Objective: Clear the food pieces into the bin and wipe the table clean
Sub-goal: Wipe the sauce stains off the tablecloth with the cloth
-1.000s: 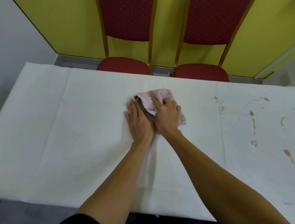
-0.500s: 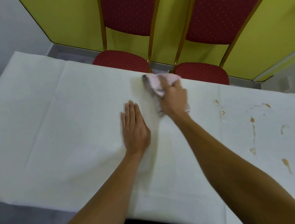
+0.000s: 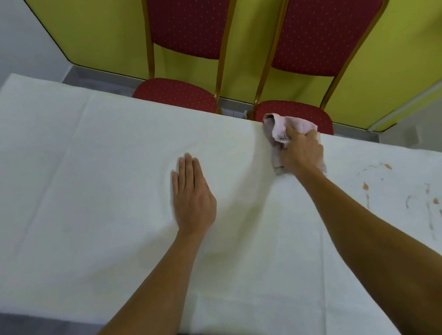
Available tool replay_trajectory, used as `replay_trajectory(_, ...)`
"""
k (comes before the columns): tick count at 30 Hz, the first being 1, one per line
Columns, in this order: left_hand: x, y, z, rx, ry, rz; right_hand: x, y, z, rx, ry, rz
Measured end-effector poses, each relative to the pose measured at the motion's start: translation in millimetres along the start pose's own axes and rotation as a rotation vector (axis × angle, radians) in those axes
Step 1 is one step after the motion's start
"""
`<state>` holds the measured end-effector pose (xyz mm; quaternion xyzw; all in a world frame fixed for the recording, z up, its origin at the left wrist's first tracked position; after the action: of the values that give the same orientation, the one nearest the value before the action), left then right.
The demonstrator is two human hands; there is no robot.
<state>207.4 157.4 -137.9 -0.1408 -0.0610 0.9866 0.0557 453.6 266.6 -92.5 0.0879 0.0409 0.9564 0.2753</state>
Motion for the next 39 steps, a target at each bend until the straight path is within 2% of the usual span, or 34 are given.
replay_trajectory(3, -1, 0, 1, 0.014, 0.024, 0.006, 36, 16, -5, 0.033, -0.134, 0.023)
replay_trajectory(7, 0, -2, 0, 0.003, 0.023, 0.019, 93, 68, -26, 0.106, -0.176, 0.242)
replay_trajectory(10, 2, 2, 1, 0.024, 0.019, 0.013, 77, 64, -23, 0.123, -0.111, 0.284)
replay_trajectory(12, 4, 1, 1, 0.036, 0.002, 0.005, 39, 37, -12, 0.085, -0.050, 0.222)
replay_trajectory(14, 3, 0, 0, 0.049, -0.015, 0.005, -5, 11, 1, 0.046, -0.025, 0.079)
replay_trajectory(17, -8, -4, 3, 0.104, 0.034, 0.118, -43, 0, 15, 0.041, -0.128, -0.072)
replay_trajectory(19, -32, -10, 5, 0.124, 0.086, 0.147, -43, 10, 17, 0.050, -0.225, -0.050)
replay_trajectory(21, -70, -19, 2, 0.108, 0.136, 0.068, -33, 30, 9, 0.068, -0.230, 0.032)
replay_trajectory(24, -118, -26, -17, 0.120, 0.226, -0.028, -29, 50, -3, 0.100, -0.232, 0.060)
replay_trajectory(27, -124, -16, -33, 0.131, 0.110, -0.103, -54, 37, 4, 0.100, -0.185, 0.078)
replay_trajectory(30, -116, -9, -34, 0.135, 0.022, -0.174, -106, 13, 15, 0.057, -0.172, -0.038)
replay_trajectory(35, -120, -12, -33, 0.137, 0.006, -0.154, -192, -20, 35, 0.001, -0.215, -0.338)
replay_trajectory(37, -126, -15, -30, 0.159, 0.053, -0.081, -188, -17, 35, -0.031, -0.302, -0.342)
replay_trajectory(39, -150, -29, -27, 0.157, 0.156, 0.004, -154, -3, 28, -0.041, -0.349, -0.227)
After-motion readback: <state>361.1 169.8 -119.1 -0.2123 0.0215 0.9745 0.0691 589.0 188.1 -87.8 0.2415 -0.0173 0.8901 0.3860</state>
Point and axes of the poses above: each hand's wrist, its own y-axis away from the middle knuckle, its own z-axis out of the back of the hand, x = y × z, the point moved 1 cm from there along -y, towards the middle knuckle, and after that the axes turned 11 degrees about -z, right-handed, at the moved point
